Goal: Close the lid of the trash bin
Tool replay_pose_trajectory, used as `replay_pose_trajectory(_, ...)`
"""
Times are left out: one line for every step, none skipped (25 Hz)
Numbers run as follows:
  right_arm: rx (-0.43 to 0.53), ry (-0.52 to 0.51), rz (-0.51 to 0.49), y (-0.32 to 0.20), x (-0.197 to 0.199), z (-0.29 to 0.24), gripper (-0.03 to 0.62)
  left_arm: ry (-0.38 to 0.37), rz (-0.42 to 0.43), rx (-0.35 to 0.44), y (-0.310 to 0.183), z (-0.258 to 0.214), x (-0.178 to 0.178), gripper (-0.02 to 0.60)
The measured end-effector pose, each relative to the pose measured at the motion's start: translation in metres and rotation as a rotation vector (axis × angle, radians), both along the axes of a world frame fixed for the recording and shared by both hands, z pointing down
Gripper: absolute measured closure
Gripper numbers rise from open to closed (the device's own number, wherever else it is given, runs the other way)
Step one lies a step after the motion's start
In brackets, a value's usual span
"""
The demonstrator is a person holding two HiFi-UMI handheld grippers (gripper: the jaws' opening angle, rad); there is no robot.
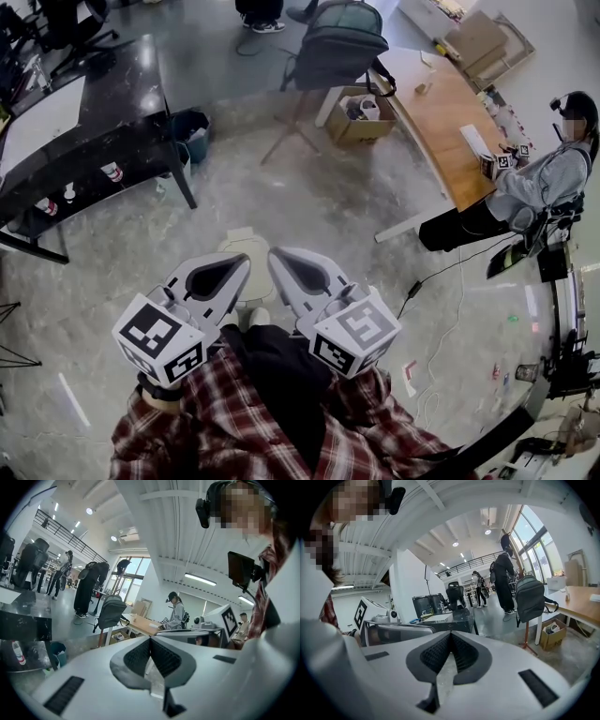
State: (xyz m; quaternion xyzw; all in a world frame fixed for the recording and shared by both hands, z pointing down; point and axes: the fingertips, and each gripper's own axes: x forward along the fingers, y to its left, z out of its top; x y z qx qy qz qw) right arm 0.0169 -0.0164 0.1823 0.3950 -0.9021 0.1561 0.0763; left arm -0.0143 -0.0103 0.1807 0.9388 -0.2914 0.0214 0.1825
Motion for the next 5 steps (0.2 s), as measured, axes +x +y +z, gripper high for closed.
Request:
replay_pose_trajectory(0.000,-0.001,-0.001,0.0001,-0.0012,0.0002,0.582,0.001,0.001,-0.001,0.0002,0.0002,-0.0008,0.569)
replay_pose_trajectory(0.000,-0.002,-0.002,0.0002,-0.0024,0.0004,0.582,0.001,0.002,-0.001,0.0004,0.0003,-0.0015,0.569)
replay_pose_trajectory(0.000,-0.003,-0.003,0.0004,-0.0035,0.0007,0.582,0.001,0.003,-0.001,0.0005,0.0004,-0.0022,0.569)
replay_pose_trajectory(0.000,-0.004,-0.004,0.0006,-0.0047,0.0011,0.582,0.002,0.004,-0.001,0.0007,0.0005,-0.0029,0.569)
replay_pose_trajectory(-0.001,-0.004,-0.005,0.0008,-0.0059,0.0015,0.582,0.002,0.005,-0.001,0.0009,0.0006,-0.0036,0.569)
